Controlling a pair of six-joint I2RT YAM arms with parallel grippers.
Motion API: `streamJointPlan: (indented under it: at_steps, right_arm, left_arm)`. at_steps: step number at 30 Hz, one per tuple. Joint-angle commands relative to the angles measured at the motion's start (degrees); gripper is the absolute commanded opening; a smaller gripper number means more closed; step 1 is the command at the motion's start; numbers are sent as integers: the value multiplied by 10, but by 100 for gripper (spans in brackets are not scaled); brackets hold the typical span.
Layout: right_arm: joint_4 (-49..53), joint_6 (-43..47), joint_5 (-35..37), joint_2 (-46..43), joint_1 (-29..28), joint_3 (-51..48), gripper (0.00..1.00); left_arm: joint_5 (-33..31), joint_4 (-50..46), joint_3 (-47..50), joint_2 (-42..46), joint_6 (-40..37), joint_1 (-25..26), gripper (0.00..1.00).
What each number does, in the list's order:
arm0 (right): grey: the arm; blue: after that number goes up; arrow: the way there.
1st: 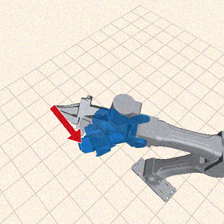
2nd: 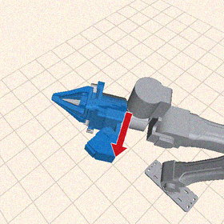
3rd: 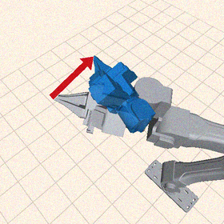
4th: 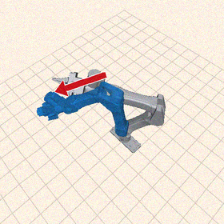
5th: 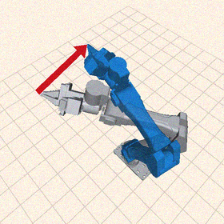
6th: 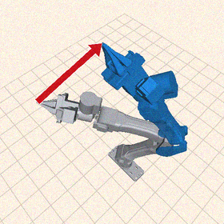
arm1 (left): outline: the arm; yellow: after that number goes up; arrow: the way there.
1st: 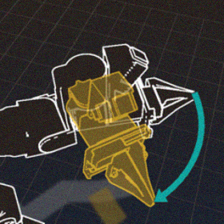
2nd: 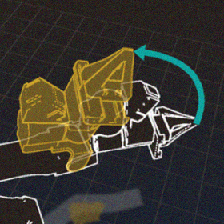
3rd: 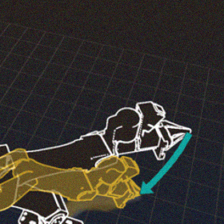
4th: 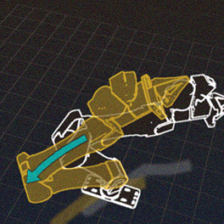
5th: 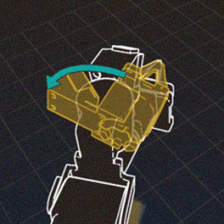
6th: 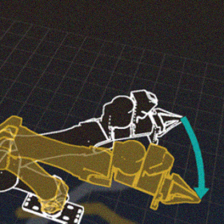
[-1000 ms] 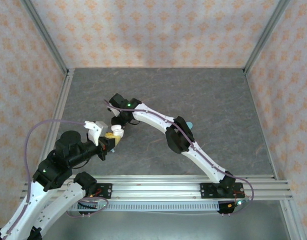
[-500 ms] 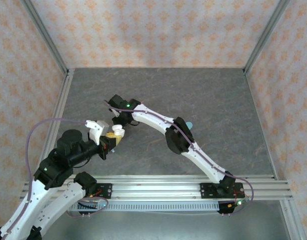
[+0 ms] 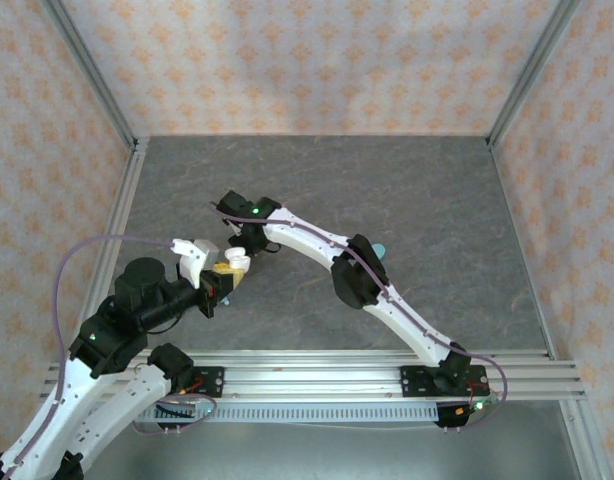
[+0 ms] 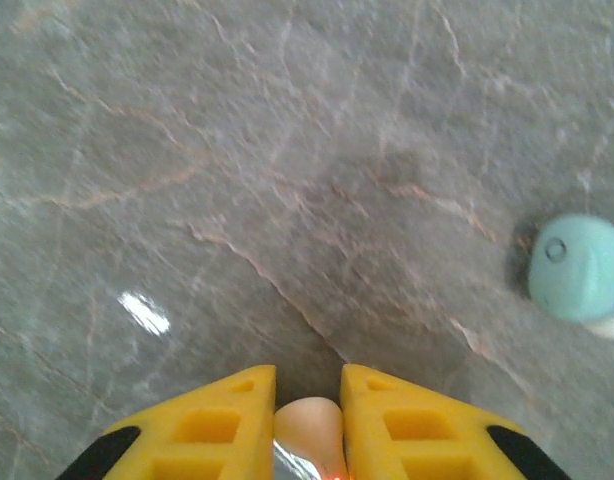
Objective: Insert wireless bluetooth earbuds into charging case
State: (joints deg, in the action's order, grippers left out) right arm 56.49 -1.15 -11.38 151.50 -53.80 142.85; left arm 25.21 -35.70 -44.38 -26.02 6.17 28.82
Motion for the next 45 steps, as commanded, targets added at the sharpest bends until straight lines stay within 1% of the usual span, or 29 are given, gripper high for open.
streamJointPlan:
  at_steps: [1, 6, 12, 16, 23, 26, 30, 34, 37, 40, 45]
  right_arm:
    - [74, -34, 41, -54, 15, -30, 22]
    - [42, -78, 61, -134, 41, -147, 21]
    - [-68, -129, 60, -270, 71, -348, 19]
    - [-127, -154, 77, -360, 77, -443, 19]
    - [-217, -187, 98, -512, 77, -546, 18]
    - [-251, -197, 121, -583, 72, -583, 18]
    - [-304, -195, 161, -678, 51, -635, 18]
    - [-350, -192, 209, -760, 22, -669, 17]
    - [-378, -190, 215, -802, 5, -681, 16]
    - [-425, -188, 204, -830, -12, -699, 15]
    - [-484, -175, 170, -834, -37, -705, 15]
  left_arm:
    - [21, 46, 14, 4, 4, -3, 0]
    - [31, 99, 39, 4, 3, -3, 0]
    - [42, 151, 70, 0, -1, -3, 0]
    - [39, 173, 73, -17, 4, -3, 0]
    - [66, 285, 97, -52, 22, -3, 0]
    - [80, 340, 102, -75, 30, -2, 0]
    - [101, 415, 96, -117, 38, -2, 0]
    - [120, 449, 77, -159, 32, -1, 0]
    - [127, 455, 61, -183, 27, 1, 0]
    - [128, 470, 51, -202, 27, 5, 0]
    - [132, 487, 44, -220, 27, 15, 0]
